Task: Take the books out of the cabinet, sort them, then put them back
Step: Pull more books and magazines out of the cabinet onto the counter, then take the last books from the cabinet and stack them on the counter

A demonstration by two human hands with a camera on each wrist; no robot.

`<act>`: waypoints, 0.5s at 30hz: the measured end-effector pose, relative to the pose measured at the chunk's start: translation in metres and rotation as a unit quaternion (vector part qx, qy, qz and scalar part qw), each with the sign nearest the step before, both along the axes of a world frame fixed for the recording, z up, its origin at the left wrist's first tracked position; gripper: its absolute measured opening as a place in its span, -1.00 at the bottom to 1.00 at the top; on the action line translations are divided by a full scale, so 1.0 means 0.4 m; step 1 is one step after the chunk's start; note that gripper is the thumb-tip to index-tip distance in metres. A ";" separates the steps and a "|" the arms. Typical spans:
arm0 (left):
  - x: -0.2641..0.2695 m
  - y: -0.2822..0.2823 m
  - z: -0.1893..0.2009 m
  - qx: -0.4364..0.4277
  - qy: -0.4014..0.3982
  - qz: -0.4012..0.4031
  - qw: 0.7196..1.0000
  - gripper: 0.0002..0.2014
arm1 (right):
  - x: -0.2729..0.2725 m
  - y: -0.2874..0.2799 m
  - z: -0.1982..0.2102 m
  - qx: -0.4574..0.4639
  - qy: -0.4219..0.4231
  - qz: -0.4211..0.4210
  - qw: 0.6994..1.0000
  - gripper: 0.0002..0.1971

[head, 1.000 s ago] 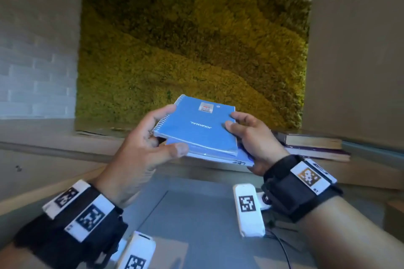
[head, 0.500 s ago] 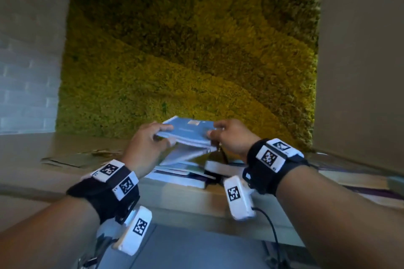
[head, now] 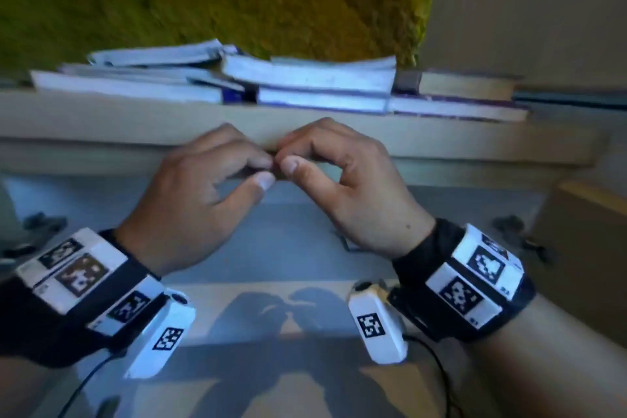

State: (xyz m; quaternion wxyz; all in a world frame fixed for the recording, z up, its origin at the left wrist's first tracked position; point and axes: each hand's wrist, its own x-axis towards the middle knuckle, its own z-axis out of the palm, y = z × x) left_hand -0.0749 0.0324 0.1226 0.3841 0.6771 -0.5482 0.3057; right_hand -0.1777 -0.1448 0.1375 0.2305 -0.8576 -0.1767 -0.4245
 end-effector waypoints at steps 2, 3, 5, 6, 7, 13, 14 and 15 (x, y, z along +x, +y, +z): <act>-0.031 -0.064 -0.132 0.076 0.092 -0.057 0.991 -0.87 | -0.053 -0.058 -0.145 0.076 0.067 0.001 0.995 -0.89; -0.034 -0.104 -0.200 0.116 0.168 -0.069 0.977 -0.84 | -0.068 -0.093 -0.221 0.133 0.121 -0.008 0.984 -0.87; -0.025 -0.193 -0.325 0.194 0.328 -0.085 0.921 -0.79 | -0.082 -0.180 -0.362 0.245 0.225 -0.052 0.941 -0.86; -0.016 -0.239 -0.373 0.227 0.408 -0.088 0.880 -0.77 | -0.081 -0.232 -0.422 0.298 0.263 -0.081 0.914 -0.89; -0.008 -0.287 -0.404 0.250 0.483 -0.085 0.835 -0.75 | -0.076 -0.286 -0.471 0.347 0.293 -0.113 0.883 -0.92; 0.079 -0.569 -0.445 0.263 0.617 -0.031 0.741 -0.68 | -0.007 -0.611 -0.561 0.497 0.335 -0.217 0.770 -0.91; 0.097 -0.614 -0.450 0.273 0.612 -0.019 0.742 -0.67 | 0.012 -0.656 -0.567 0.490 0.339 -0.242 0.766 -0.97; 0.114 -0.657 -0.459 0.288 0.603 -0.013 0.744 -0.63 | 0.032 -0.695 -0.578 0.466 0.342 -0.273 0.769 -0.83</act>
